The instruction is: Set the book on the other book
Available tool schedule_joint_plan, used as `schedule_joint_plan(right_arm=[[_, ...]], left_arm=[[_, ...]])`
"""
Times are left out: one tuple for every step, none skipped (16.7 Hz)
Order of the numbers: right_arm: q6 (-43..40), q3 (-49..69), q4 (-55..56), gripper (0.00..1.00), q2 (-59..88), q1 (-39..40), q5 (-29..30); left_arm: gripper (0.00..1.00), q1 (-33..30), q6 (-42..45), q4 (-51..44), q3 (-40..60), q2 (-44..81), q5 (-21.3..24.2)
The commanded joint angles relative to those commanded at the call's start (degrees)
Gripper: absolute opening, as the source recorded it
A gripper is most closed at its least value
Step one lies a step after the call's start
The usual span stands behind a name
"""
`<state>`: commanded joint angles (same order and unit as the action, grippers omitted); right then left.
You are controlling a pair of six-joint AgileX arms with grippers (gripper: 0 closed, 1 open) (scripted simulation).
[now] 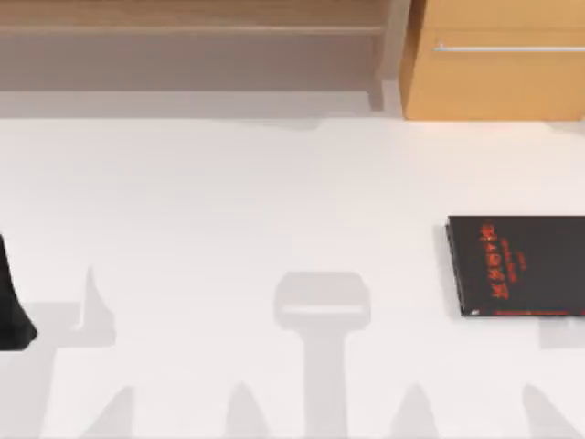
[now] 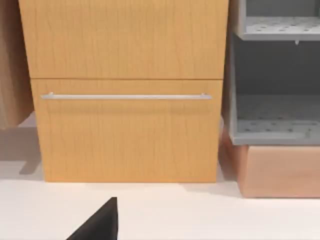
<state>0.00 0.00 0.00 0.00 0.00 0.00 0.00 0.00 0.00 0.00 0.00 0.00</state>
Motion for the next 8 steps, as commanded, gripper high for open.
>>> schedule_joint_plan(right_arm=[[0.0,0.0,0.0,1.00,0.0,0.0,0.0],[0.0,0.0,0.0,1.00,0.0,0.0,0.0],[0.0,0.6,0.2,1.00,0.6,-0.2,-0.2],[0.0,1.7,0.7,1.00,1.8,-0.6,-0.5],[0.0,3.4,1.4,1.00,3.6,-1.2,-1.1],[0.0,5.6,2.3,1.00,6.0,-1.9,-1.8],[0.0,8.3,3.3,1.00,9.0,-2.8,-2.6],[0.0,11.3,4.5,1.00,12.6,-3.8,-3.6]], left_arm=[[1.00,0.0,0.0,0.0,0.0,0.0,0.0],[1.00,0.0,0.0,0.0,0.0,0.0,0.0],[1.00,0.0,0.0,0.0,0.0,0.0,0.0],[1.00,0.0,0.0,0.0,0.0,0.0,0.0],[1.00,0.0,0.0,0.0,0.0,0.0,0.0],[1.00,0.0,0.0,0.0,0.0,0.0,0.0],[1.00,0.0,0.0,0.0,0.0,0.0,0.0],[1.00,0.0,0.0,0.0,0.0,0.0,0.0]])
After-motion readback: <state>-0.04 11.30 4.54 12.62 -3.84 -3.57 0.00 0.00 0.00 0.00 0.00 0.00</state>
